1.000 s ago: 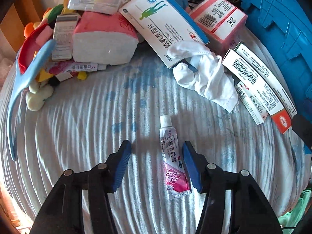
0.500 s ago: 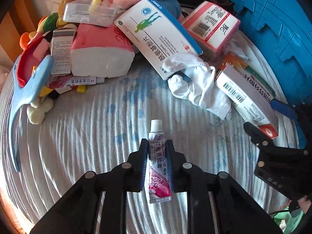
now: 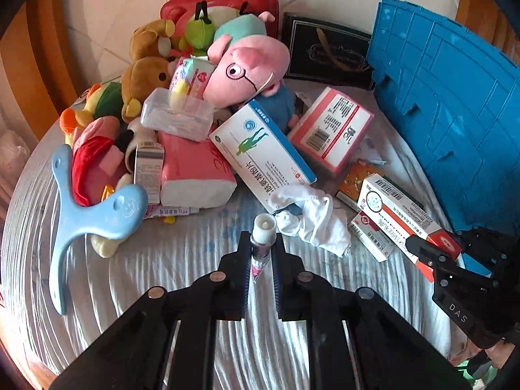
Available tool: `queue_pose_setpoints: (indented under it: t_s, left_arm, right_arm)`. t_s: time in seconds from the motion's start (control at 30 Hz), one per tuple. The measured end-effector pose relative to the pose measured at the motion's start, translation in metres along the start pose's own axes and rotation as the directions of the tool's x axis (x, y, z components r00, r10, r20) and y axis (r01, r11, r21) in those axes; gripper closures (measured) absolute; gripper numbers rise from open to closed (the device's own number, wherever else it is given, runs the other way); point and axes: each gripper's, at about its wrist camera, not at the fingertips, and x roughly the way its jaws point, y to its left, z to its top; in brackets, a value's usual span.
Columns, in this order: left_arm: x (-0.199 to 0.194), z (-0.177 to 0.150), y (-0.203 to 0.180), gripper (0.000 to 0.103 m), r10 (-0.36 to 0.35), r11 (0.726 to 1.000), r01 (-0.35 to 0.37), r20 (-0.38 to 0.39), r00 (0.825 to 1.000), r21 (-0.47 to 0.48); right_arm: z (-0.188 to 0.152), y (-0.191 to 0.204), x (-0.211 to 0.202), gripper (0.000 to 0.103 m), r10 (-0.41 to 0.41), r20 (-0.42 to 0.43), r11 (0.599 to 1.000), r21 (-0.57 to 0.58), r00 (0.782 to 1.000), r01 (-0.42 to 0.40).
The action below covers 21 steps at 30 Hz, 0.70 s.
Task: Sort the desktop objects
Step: 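Grasp the small white ointment tube with the left tool while the right tool grasps a white-and-red medicine box, then carry the ointment tube and medicine box into the blue crate and release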
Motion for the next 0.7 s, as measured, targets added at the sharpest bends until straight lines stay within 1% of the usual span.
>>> queue_pose_setpoints:
  t_s: [0.1, 0.17, 0.23, 0.27, 0.37, 0.43, 0.5, 0.53, 0.6, 0.7]
  left_arm:
    - [-0.007, 0.002, 0.0, 0.091, -0.013, 1.0, 0.013, 0.025, 1.0, 0.001]
    - [-0.014, 0.004, 0.0, 0.091, -0.026, 1.0, 0.026, 0.041, 0.999, 0.0]
    - [-0.027, 0.008, -0.004, 0.091, -0.041, 0.999, 0.04, 0.079, 0.996, 0.01]
    - [-0.036, 0.011, -0.006, 0.091, -0.042, 0.999, 0.041, 0.102, 0.994, 0.014]
    - [-0.063, 0.021, -0.016, 0.091, -0.061, 0.998, 0.056, 0.158, 0.986, 0.033]
    - [-0.083, 0.029, -0.027, 0.091, -0.066, 0.997, 0.055, 0.199, 0.978, 0.062]
    - [-0.104, 0.039, -0.041, 0.091, -0.076, 0.995, 0.055, 0.249, 0.965, 0.089]
    - [-0.114, 0.045, -0.049, 0.091, -0.093, 0.993, 0.069, 0.271, 0.958, 0.097]
    - [-0.135, 0.057, -0.063, 0.091, -0.145, 0.987, 0.114, 0.308, 0.94, 0.114]
    - [-0.164, 0.074, -0.096, 0.091, -0.209, 0.973, 0.155, 0.361, 0.909, 0.172]
  right_arm:
    - [0.007, 0.001, -0.013, 0.081, 0.004, 0.029, 1.0, 0.008, 1.0, -0.004]
    - [0.01, 0.002, -0.026, 0.081, 0.019, 0.059, 1.0, 0.017, 0.998, -0.02]
    - [0.014, 0.001, -0.048, 0.081, 0.03, 0.114, 0.999, 0.024, 0.993, -0.033]
    - [0.018, 0.003, -0.064, 0.081, 0.027, 0.156, 0.999, 0.022, 0.987, -0.031]
    - [0.029, 0.0, -0.099, 0.081, 0.018, 0.243, 0.999, 0.029, 0.97, -0.026]
    - [0.036, -0.004, -0.124, 0.081, 0.015, 0.3, 0.999, 0.044, 0.954, -0.029]
    - [0.041, -0.009, -0.151, 0.081, -0.011, 0.363, 0.999, 0.052, 0.932, -0.009]
    - [0.043, -0.012, -0.164, 0.081, -0.021, 0.391, 0.998, 0.059, 0.92, -0.002]
    - [0.047, -0.02, -0.191, 0.081, -0.039, 0.444, 0.998, 0.067, 0.895, 0.01]
    - [0.05, -0.036, -0.227, 0.081, -0.1, 0.51, 0.994, 0.094, 0.854, 0.06]
